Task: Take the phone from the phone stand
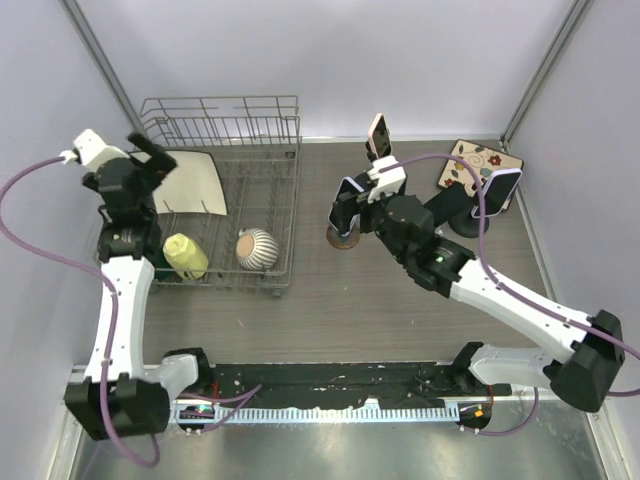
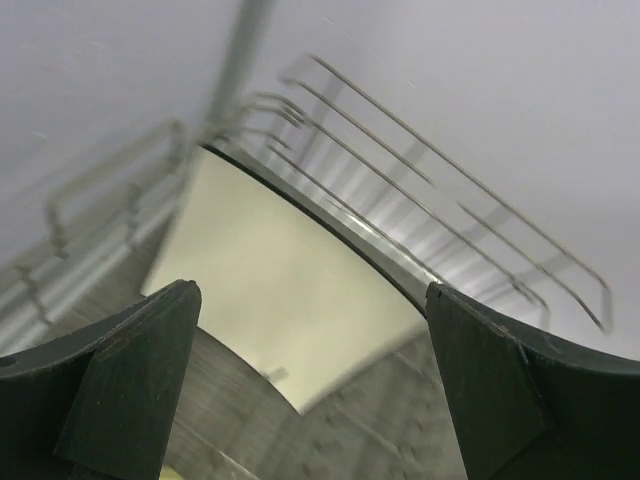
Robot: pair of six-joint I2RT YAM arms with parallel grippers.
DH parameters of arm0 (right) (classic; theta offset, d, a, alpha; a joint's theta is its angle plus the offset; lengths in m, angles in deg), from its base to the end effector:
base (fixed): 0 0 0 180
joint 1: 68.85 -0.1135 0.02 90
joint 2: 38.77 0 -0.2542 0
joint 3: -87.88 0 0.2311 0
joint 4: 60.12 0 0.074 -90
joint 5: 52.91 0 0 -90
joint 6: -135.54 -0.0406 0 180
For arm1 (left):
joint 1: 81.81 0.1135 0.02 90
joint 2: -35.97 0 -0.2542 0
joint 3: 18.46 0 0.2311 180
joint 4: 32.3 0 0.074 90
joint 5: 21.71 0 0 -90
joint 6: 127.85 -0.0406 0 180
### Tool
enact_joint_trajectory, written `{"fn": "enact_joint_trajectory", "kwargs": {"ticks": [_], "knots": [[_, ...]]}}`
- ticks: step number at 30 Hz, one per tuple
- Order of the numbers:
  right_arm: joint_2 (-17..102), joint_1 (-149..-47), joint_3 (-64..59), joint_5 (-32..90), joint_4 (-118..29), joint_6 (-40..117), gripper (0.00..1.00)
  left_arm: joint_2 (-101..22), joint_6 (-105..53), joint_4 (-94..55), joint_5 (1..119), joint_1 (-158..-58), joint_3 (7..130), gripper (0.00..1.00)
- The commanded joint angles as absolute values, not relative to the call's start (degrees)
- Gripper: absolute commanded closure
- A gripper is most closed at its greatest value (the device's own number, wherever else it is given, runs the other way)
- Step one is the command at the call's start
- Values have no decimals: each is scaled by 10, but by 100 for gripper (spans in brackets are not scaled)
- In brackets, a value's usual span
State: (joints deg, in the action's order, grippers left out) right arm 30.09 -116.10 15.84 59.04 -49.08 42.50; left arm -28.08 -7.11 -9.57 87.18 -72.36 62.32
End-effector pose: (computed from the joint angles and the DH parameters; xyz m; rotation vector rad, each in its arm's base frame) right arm 0.1942 0.1877 0.3481 -0.3702 1.6682 0.3281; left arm 0.2364 0.0527 0.3968 -0.7997 1.4659 -0.0047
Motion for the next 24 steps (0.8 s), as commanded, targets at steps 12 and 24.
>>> {"fn": "enact_joint_trajectory", "kwargs": {"ticks": [12, 24], "knots": [[289, -1046, 138, 517, -379, 288, 1, -107, -237, 36, 643, -953, 508, 0], [374, -987, 164, 403, -526, 320, 8, 44, -249, -30, 671, -996, 397, 0]]}}
